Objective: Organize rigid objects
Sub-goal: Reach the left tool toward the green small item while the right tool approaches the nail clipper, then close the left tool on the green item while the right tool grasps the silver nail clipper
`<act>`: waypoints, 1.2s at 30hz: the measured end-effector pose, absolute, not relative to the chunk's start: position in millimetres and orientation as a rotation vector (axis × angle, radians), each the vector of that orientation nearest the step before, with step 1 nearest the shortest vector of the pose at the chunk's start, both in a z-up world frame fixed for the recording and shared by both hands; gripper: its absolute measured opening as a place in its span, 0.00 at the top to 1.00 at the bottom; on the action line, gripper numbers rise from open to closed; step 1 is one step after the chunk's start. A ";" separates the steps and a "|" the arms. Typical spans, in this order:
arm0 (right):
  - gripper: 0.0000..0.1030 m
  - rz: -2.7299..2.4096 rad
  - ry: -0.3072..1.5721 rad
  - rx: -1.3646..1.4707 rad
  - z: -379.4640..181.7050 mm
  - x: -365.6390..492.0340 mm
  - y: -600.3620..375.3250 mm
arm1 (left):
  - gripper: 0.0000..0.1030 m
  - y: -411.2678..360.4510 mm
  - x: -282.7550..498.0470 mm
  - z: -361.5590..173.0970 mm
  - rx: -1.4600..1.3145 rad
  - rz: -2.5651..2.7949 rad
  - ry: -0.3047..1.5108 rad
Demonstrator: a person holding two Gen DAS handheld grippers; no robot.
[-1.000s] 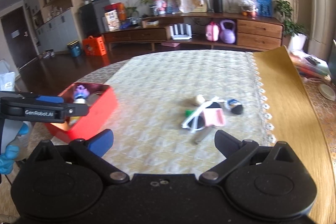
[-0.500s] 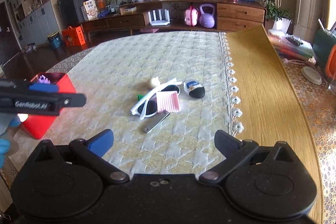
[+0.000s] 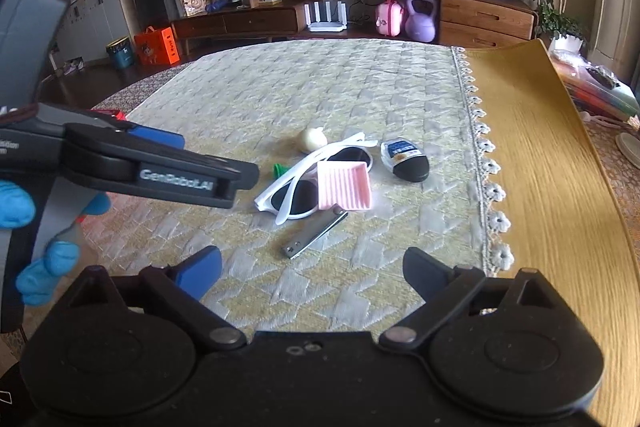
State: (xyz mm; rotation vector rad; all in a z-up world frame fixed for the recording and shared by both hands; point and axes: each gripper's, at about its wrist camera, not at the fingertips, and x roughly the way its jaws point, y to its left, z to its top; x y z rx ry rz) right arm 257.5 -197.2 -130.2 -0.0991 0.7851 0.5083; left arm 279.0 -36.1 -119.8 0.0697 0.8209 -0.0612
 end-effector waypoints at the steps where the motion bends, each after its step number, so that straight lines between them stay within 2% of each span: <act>1: 0.08 0.511 0.788 -0.103 -132.6 258.9 -195.2 | 0.19 -34.8 282.4 -122.6 0.070 -0.057 0.823; 14: 0.27 0.496 0.800 -0.124 -149.5 283.4 -178.2 | 0.20 -35.5 310.6 -149.2 0.093 -0.088 0.830; 18: 0.34 0.490 0.800 -0.130 -152.2 288.6 -174.1 | 0.25 -37.6 313.3 -152.7 0.089 -0.111 0.824; 20: 0.42 0.483 0.801 -0.136 -153.6 290.4 -172.4 | 0.30 -39.0 314.9 -153.1 0.087 -0.125 0.818; 23: 0.48 0.473 0.804 -0.139 -156.5 292.0 -171.6 | 0.40 -41.9 315.7 -153.2 0.081 -0.148 0.809; 28: 0.59 0.455 0.790 -0.167 -157.1 290.7 -172.1 | 0.69 -46.0 315.0 -152.6 0.050 -0.207 0.807; 29: 0.62 0.453 0.789 -0.166 -157.3 290.4 -173.2 | 0.69 -46.7 313.8 -152.5 0.051 -0.210 0.804; 31: 0.66 0.448 0.787 -0.163 -157.5 290.5 -176.0 | 0.79 -49.0 312.5 -152.5 0.054 -0.217 0.800; 33: 0.72 0.435 0.784 -0.160 -157.1 290.3 -177.9 | 0.84 -50.1 311.8 -152.7 0.052 -0.219 0.805; 36: 0.81 0.414 0.780 -0.157 -156.8 289.6 -180.3 | 0.85 -49.0 310.6 -153.0 0.043 -0.212 0.811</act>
